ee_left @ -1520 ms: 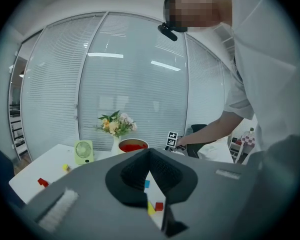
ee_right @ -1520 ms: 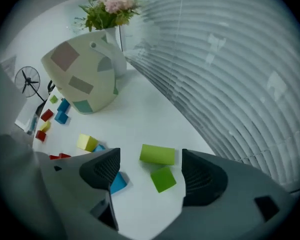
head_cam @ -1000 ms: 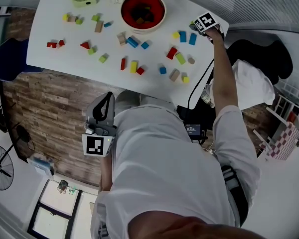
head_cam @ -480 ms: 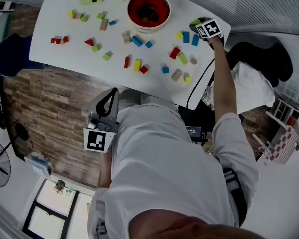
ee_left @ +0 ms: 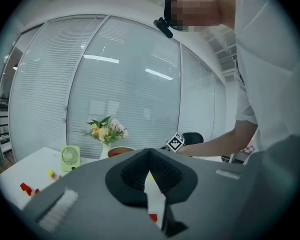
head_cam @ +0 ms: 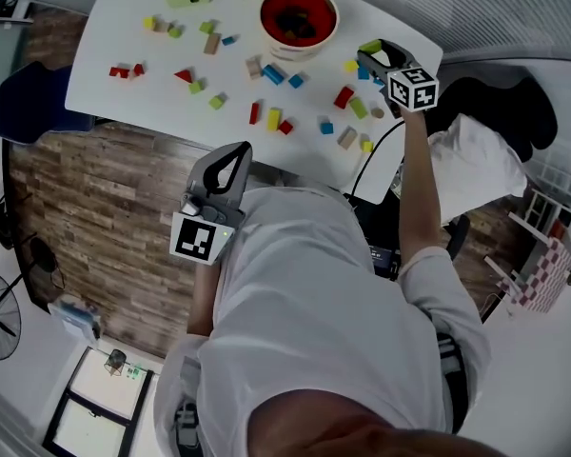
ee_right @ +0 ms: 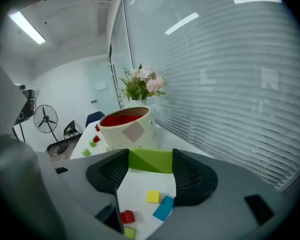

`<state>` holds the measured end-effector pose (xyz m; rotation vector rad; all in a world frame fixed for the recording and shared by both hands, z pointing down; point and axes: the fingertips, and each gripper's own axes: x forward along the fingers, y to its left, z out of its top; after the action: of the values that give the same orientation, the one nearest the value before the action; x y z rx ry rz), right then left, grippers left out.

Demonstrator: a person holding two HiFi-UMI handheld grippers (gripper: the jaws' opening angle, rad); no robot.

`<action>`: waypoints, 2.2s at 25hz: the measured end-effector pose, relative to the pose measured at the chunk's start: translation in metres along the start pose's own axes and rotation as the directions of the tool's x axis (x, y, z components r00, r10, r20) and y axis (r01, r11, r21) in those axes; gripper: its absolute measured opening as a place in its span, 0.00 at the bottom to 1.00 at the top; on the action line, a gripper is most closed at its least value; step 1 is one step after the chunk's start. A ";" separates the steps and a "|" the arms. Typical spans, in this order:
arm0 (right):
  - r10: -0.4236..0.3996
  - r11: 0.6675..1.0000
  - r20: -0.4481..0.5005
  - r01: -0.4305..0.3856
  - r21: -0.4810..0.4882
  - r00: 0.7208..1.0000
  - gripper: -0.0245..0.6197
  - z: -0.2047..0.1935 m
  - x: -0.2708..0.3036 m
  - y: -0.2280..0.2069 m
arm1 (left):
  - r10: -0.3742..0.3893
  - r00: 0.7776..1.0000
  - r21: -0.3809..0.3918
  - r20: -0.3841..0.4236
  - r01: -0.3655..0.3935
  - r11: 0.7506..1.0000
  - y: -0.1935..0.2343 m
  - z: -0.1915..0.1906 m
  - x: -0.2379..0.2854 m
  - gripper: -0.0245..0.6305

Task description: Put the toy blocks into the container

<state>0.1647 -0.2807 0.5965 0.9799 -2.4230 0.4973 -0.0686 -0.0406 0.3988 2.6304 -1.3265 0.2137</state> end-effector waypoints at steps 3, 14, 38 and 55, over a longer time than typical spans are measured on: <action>-0.010 0.999 0.070 0.013 -0.040 0.998 0.46 0.021 -0.015 0.031 | -0.048 0.999 -0.009 0.015 0.048 0.999 -0.001 0.001 0.004 0.04; -0.067 0.928 0.106 0.100 -0.359 0.992 0.46 0.110 -0.033 0.091 | -0.150 0.983 -0.014 0.104 0.153 0.988 0.001 0.012 0.011 0.04; -0.184 0.628 -0.531 -0.316 -0.711 0.827 0.46 0.068 0.146 0.098 | 0.079 0.994 -0.075 0.075 -0.074 0.994 0.041 -0.013 -0.057 0.04; 0.001 0.857 -0.265 -0.137 -0.497 0.964 0.35 0.106 0.112 0.095 | 0.058 0.996 -0.057 0.069 -0.054 0.997 0.025 -0.007 -0.047 0.04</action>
<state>-0.0056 -0.3292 0.5572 0.5567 -2.1838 -0.0160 -0.1167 -0.0173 0.3987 2.5796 -1.4088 0.0921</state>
